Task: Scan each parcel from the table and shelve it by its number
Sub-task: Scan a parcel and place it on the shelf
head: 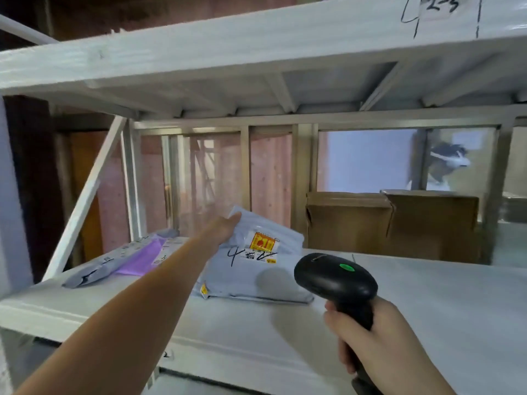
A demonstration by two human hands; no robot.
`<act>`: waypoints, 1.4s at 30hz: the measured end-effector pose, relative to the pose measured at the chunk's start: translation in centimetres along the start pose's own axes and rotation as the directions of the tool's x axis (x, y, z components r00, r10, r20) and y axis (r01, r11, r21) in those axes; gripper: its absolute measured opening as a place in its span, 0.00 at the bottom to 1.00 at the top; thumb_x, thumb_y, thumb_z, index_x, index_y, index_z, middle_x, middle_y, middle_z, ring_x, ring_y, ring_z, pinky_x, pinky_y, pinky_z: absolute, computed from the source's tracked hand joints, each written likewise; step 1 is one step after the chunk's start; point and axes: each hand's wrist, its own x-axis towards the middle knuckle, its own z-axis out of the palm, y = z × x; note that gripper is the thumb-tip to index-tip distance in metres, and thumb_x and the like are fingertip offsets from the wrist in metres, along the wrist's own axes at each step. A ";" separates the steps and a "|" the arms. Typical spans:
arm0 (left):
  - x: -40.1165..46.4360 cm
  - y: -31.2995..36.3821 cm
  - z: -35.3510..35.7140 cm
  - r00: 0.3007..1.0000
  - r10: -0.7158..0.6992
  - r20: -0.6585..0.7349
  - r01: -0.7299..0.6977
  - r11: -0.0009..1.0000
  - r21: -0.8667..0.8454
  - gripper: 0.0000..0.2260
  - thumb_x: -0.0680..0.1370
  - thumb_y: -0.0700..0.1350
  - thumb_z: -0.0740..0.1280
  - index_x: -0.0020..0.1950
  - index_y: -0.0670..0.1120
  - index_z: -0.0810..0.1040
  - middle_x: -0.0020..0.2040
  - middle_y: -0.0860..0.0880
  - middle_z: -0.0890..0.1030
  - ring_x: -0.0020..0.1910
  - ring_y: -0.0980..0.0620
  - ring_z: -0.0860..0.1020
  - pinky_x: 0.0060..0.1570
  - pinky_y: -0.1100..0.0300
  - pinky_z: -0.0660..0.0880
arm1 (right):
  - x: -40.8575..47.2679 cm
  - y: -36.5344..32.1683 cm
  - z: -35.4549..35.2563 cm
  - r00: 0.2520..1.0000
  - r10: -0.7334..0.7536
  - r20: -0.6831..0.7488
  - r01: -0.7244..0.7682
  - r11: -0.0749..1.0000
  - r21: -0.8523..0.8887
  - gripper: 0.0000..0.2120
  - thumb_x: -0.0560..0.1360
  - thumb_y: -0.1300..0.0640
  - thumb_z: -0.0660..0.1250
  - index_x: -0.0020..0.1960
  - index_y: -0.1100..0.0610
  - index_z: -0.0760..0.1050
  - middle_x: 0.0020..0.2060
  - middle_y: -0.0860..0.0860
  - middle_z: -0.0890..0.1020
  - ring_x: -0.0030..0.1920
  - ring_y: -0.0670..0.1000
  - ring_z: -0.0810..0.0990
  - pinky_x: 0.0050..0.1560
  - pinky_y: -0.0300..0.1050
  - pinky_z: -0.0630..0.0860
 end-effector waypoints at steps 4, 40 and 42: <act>2.9 -0.7 1.4 1.000 0.020 -0.015 -0.016 0.971 0.239 0.27 0.86 0.58 0.60 0.71 0.35 0.71 0.52 0.32 0.81 0.42 0.43 0.79 0.51 0.54 0.72 | 0.0 -0.7 1.6 0.996 0.034 -0.078 -0.033 0.999 0.019 0.04 0.76 0.56 0.69 0.48 0.57 0.77 0.25 0.58 0.80 0.25 0.53 0.78 0.33 0.47 0.78; -33.0 13.5 33.1 0.272 0.556 0.785 -0.912 0.410 0.026 0.34 0.81 0.72 0.56 0.83 0.57 0.62 0.84 0.53 0.63 0.81 0.47 0.63 0.80 0.44 0.61 | -25.1 3.7 -13.6 0.679 0.318 -0.662 -0.380 0.924 0.054 0.03 0.78 0.55 0.68 0.49 0.54 0.76 0.27 0.52 0.80 0.25 0.46 0.77 0.30 0.38 0.76; -37.9 14.7 36.7 0.197 0.569 0.798 -0.929 0.368 -0.033 0.34 0.81 0.71 0.57 0.83 0.57 0.61 0.84 0.53 0.62 0.82 0.47 0.63 0.79 0.45 0.59 | -28.8 4.5 -16.2 0.616 0.349 -0.706 -0.409 0.908 0.092 0.02 0.78 0.56 0.68 0.50 0.53 0.76 0.27 0.51 0.79 0.24 0.46 0.77 0.29 0.38 0.75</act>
